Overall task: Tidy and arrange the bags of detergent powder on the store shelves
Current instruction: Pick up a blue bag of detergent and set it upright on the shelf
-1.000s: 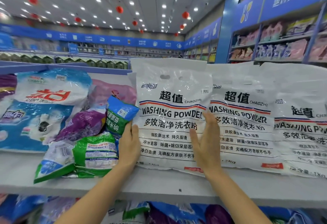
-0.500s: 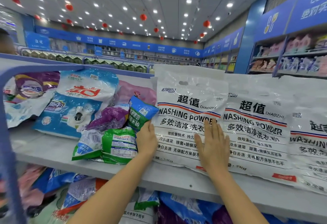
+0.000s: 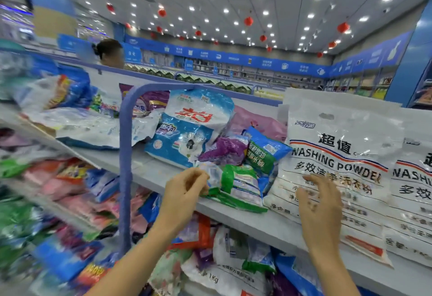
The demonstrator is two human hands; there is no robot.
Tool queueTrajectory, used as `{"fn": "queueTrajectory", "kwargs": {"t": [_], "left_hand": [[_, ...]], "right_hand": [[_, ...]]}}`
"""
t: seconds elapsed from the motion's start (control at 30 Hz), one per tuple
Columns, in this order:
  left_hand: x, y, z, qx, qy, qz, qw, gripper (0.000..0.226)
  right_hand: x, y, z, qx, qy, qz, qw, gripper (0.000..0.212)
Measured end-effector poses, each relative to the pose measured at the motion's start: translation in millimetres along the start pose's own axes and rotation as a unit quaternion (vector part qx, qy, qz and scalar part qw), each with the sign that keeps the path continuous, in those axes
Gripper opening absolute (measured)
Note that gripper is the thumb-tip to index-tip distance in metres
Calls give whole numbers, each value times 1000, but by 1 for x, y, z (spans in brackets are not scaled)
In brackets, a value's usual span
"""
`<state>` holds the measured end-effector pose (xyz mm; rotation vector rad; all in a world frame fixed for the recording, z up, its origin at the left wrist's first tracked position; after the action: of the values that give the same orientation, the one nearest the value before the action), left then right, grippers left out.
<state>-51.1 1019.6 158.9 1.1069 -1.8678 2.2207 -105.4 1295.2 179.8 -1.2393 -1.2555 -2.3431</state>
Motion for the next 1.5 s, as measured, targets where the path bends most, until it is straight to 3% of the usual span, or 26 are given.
{"fn": "queueTrajectory", "kwargs": {"t": [0.13,0.23,0.4,0.57,0.6,0.63,0.7,0.8,0.87,1.03,1.13,1.3,1.5], "left_hand": [[-4,19,119,17,-70,17,997,18],[-5,34,219,36,-142,25,989,18],[-4,41,376,68,-212,23,975,22],[5,51,507,104,-256,20,961,24],[11,55,527,106,-261,24,959,24],[17,60,544,107,-265,27,958,24],[33,69,568,105,-268,29,957,24],[65,82,583,111,-248,27,962,23],[90,92,584,123,-228,21,966,22],[161,125,567,122,-156,23,980,20],[204,141,553,117,-120,15,986,22],[259,167,507,76,-22,-8,997,15],[303,182,444,39,112,-31,992,19]], "right_hand": [[-29,70,-42,137,56,9,989,5],[-54,118,-86,214,122,-14,969,24],[-107,207,-159,279,180,2,943,31],[-145,277,-247,276,211,22,937,14],[-147,286,-264,270,224,23,936,24],[-146,294,-282,252,235,29,938,29],[-139,310,-315,164,258,72,949,13],[-119,322,-361,0,252,156,955,9],[-101,322,-392,-102,260,181,943,22],[-83,295,-454,-398,352,249,810,66],[-77,276,-466,-437,356,232,793,79],[-73,270,-475,-420,352,221,807,91],[-68,274,-469,-480,385,175,769,65]]}}
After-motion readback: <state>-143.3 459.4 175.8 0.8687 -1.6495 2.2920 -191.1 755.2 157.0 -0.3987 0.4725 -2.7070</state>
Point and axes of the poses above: each hand's wrist, its own x-axis towards the middle knuckle, its own z-axis out of the back of the hand, y = z × x, the point moved 8 cm from there along x, towards the middle knuckle, and after that the axes turned 3 degrees about -y, right-handed, at the moved point
